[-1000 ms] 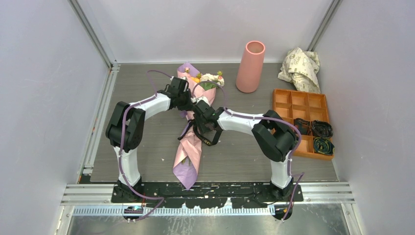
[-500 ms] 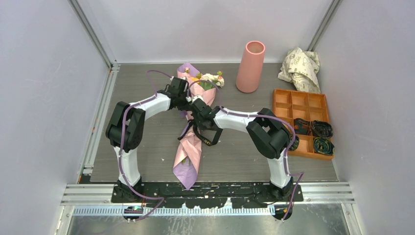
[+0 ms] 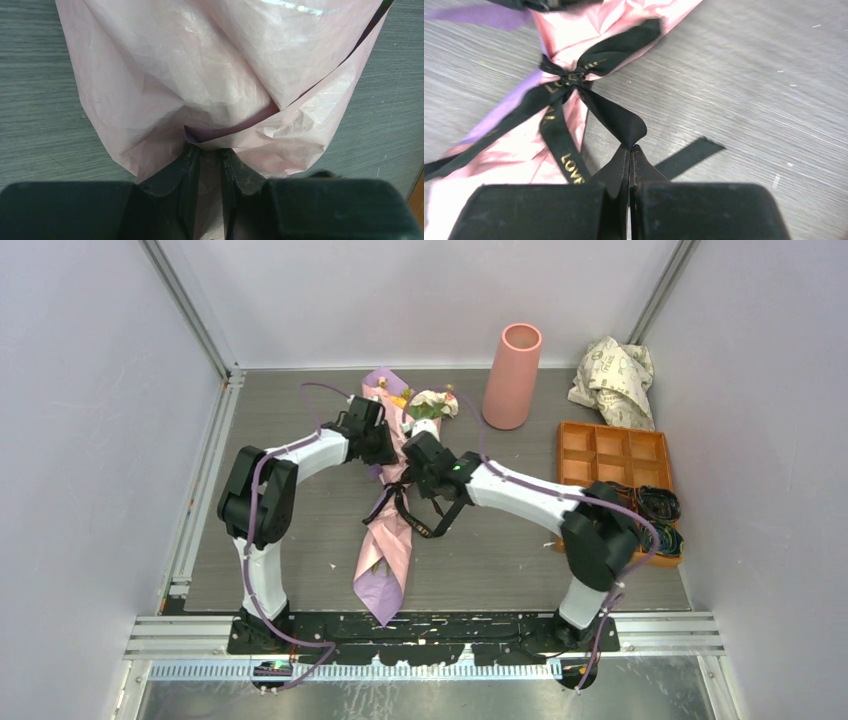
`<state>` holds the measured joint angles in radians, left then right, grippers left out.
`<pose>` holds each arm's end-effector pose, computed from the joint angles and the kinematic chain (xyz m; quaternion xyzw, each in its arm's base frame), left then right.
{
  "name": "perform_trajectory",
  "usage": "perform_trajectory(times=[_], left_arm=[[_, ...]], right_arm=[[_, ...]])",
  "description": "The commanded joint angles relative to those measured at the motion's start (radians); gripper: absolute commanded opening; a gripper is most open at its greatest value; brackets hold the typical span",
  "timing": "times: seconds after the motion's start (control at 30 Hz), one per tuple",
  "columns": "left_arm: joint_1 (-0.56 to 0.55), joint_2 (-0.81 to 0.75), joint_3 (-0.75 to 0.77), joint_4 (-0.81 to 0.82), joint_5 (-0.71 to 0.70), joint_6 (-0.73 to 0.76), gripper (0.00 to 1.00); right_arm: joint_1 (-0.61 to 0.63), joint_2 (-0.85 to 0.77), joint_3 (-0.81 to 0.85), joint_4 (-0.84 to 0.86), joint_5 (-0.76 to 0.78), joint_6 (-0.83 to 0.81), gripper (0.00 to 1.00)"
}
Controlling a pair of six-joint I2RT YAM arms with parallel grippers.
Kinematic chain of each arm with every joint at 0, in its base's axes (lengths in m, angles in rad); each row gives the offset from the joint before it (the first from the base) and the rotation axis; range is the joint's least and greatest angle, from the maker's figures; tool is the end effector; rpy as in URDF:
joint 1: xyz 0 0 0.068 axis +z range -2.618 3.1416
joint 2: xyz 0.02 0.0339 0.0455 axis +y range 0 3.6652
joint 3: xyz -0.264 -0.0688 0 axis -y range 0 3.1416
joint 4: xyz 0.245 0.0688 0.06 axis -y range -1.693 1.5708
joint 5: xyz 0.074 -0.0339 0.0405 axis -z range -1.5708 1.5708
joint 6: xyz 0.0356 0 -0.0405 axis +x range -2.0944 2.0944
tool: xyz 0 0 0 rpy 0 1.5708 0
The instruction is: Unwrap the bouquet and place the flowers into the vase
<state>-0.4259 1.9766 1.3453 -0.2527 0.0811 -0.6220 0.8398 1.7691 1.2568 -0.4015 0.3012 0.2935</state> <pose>0.3875 -0.1790 0.1752 -0.0785 0.9377 -0.2014 0.2722 0.2622 0.2766 0.2190 -0.2058 0.9142 0.0514 0.3453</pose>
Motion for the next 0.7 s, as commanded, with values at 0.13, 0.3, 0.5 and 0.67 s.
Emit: perform_trajectory(times=[0.13, 0.3, 0.5, 0.67], left_arm=[[0.018, 0.086, 0.04, -0.023, -0.049, 0.016, 0.22], [0.019, 0.115, 0.046, -0.022, -0.05, 0.013, 0.22], [0.02, 0.116, 0.04, -0.024, -0.062, 0.016, 0.21], [0.022, 0.08, 0.05, -0.055, -0.073, 0.027, 0.21]], right_arm=[[-0.005, -0.368, -0.026, -0.13, 0.159, 0.05, 0.01], [-0.005, -0.534, -0.015, -0.196, 0.274, 0.058, 0.01], [-0.005, -0.703, 0.004, -0.246, 0.427, 0.065, 0.01], [-0.005, -0.726, 0.006, -0.288, 0.488, 0.088, 0.01]])
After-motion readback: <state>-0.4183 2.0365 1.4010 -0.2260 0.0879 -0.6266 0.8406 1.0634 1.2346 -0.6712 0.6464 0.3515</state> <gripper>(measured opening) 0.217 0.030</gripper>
